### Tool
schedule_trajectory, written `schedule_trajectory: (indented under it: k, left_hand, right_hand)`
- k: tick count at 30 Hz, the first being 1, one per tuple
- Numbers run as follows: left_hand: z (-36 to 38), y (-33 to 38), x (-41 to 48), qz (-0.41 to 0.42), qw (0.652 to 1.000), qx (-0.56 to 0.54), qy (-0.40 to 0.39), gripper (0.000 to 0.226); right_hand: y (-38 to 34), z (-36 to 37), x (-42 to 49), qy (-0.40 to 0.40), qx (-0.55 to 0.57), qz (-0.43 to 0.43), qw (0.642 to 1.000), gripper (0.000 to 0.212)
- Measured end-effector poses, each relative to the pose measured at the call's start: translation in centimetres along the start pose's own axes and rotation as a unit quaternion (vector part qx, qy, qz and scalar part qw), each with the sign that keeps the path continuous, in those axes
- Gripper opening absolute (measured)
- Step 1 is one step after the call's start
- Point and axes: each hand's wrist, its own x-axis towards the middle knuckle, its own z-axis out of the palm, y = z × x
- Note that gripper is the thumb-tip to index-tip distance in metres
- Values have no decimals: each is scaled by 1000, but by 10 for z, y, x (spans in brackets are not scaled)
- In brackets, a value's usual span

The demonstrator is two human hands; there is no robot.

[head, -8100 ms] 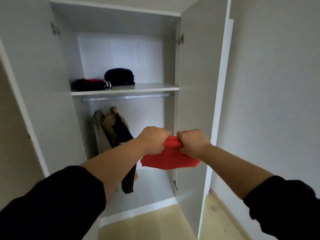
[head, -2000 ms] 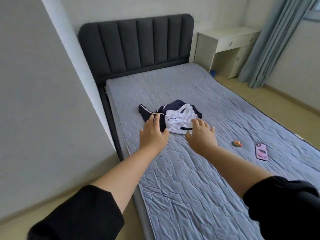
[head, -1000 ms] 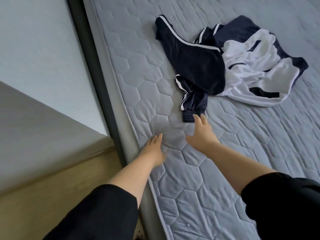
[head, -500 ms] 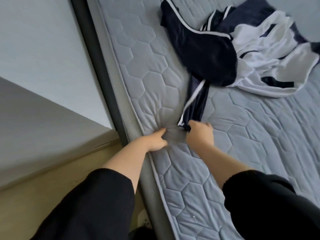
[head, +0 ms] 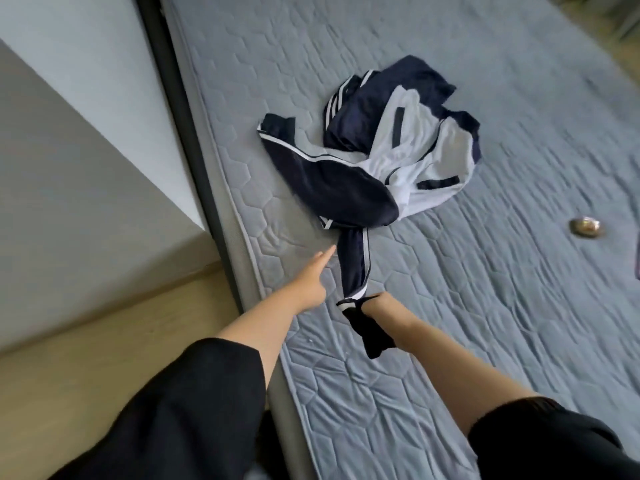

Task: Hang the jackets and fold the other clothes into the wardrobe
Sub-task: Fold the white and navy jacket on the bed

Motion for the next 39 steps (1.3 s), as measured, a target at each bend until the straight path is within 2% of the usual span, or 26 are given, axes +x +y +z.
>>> schedule_trajectory:
  k: [2,4,6,8,10,11,13,15,16,19,21,23,26,29,31,33,35,37,39]
  left_hand:
    - [32,20,-30,51,997,54,-21,95]
    - [65,42,-60,60,995,71,-30,78]
    - [95,62,-95,54,993,103,-25,62]
    - [118,75,-132,102,988,113,5,38]
    - [137,84,-172,140,985,67,82,12]
    - [144,89,-192,124,984,40,122,22]
    - [152,98,-228,105,979,-15,173,41]
    - [154,112,-265,75,971,-101,203,45]
    - [153,121,-283,64,964,-148,212,44]
    - [150,155,-336,51,953,-206,217,38]
    - [148,181,-369,77,954,-207,201,35]
    - [147,206,-399,111,952,-209,194,31]
    - [154,231,-441,161,939,-235,193,27]
    - [163,236,-479,172,916,-287,222,28]
    - [172,231,-499,167,904,-312,239,35]
    - [185,219,-515,144,926,-268,223,49]
    - [198,207,-527,122,961,-186,163,60]
    - [209,203,-537,102,985,-106,90,69]
    - [220,210,-543,78,992,-53,85,79]
  right_hand:
    - [15,-15,-43,-52,79,-21,995,13]
    - [33,-32,-80,-67,137,-32,988,26]
    - [49,-47,-118,-68,167,-46,983,27]
    - [61,-60,-156,-78,186,-64,977,29]
    - [67,-68,-199,-84,205,-81,972,35]
    - [68,-72,-217,-60,208,-91,972,37]
    - [70,-83,-250,47,164,-136,976,29]
    - [72,-95,-278,135,64,-186,971,14]
    - [76,-99,-292,143,18,-203,969,14]
    - [89,-99,-328,78,-116,-246,959,29]
    - [94,-88,-352,38,-200,-280,938,37]
    - [94,-74,-373,4,-231,-312,922,39]
    - [96,-58,-403,12,-229,-326,917,29]
    - [103,-49,-433,99,-229,-338,908,20]
    - [109,-42,-456,125,-154,-350,915,20]
    - [111,-39,-481,117,-40,-370,921,17]
    - [105,-39,-510,84,48,-398,912,14]
    - [92,-41,-539,55,94,-415,903,20]
    - [75,-47,-567,45,126,-426,895,28]
